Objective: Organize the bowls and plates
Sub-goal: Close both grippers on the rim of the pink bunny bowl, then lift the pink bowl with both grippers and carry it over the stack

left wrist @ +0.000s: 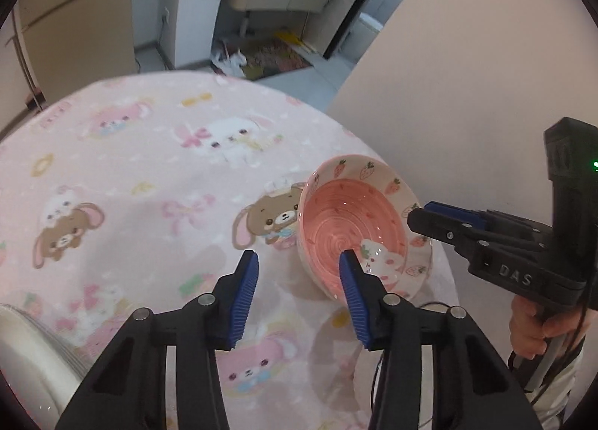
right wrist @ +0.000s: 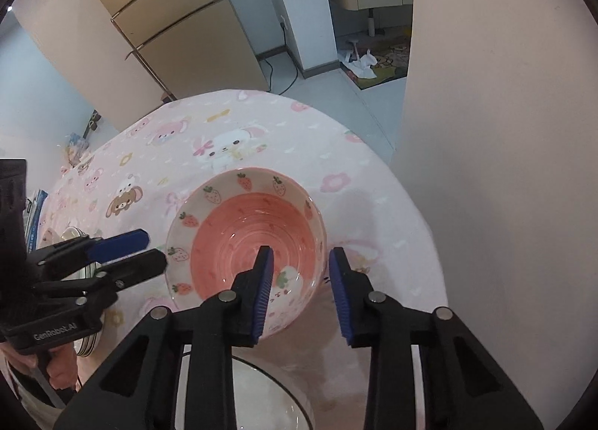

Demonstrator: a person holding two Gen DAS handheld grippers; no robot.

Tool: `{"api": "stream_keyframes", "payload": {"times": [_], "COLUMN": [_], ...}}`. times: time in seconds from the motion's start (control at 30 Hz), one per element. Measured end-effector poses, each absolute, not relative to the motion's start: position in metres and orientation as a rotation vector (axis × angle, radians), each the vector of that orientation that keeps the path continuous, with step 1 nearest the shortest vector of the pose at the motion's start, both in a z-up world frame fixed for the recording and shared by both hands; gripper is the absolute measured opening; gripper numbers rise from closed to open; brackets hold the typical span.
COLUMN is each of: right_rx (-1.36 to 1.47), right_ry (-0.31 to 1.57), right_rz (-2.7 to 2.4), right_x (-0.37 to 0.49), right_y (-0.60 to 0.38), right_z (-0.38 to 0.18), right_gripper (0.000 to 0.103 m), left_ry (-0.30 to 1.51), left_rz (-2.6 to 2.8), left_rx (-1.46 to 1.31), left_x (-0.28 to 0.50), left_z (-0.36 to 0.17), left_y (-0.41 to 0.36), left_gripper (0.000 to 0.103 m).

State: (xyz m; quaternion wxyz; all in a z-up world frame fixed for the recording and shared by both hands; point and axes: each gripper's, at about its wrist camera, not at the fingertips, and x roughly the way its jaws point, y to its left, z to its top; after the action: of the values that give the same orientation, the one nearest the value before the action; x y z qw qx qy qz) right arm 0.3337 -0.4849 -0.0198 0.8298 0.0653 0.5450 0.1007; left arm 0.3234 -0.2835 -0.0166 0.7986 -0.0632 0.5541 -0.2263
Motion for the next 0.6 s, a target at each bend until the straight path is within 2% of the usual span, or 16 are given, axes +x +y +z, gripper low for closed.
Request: {"api": "stream_keyframes", "payload": {"times": [0.03,0.1,0.17,0.2,0.6], "right_rx": [0.134,0.122,0.126,0.127,0.203], "right_ry": [1.163,1.183,1.213,1.236,1.31], "right_rz": [0.21,0.209,0.215,0.215,0.226], "right_x": [0.335,0.338,0.342,0.345,0.358], "right_y": [-0.485,-0.485,-0.485,-0.485,-0.49], "right_z": [-0.022,-0.027,-0.035,-0.04,-0.057], "right_gripper": [0.027,0.024,0.016,0.009,0.008], "left_ry": [1.202,1.233,1.259,1.27,1.255], "left_rz": [-0.472,-0.478,-0.482,-0.496,-0.445], "left_rx": [-0.13,-0.126,-0.11,-0.112,-0.031], "left_x": [0.327,0.333,0.335,0.334,0.334], "left_z": [-0.019,-0.024,-0.027,-0.027,-0.031], "left_y": [-0.285,-0.292,-0.299,-0.304,-0.314], "left_gripper": [0.038,0.036,0.019,0.016,0.013]}}
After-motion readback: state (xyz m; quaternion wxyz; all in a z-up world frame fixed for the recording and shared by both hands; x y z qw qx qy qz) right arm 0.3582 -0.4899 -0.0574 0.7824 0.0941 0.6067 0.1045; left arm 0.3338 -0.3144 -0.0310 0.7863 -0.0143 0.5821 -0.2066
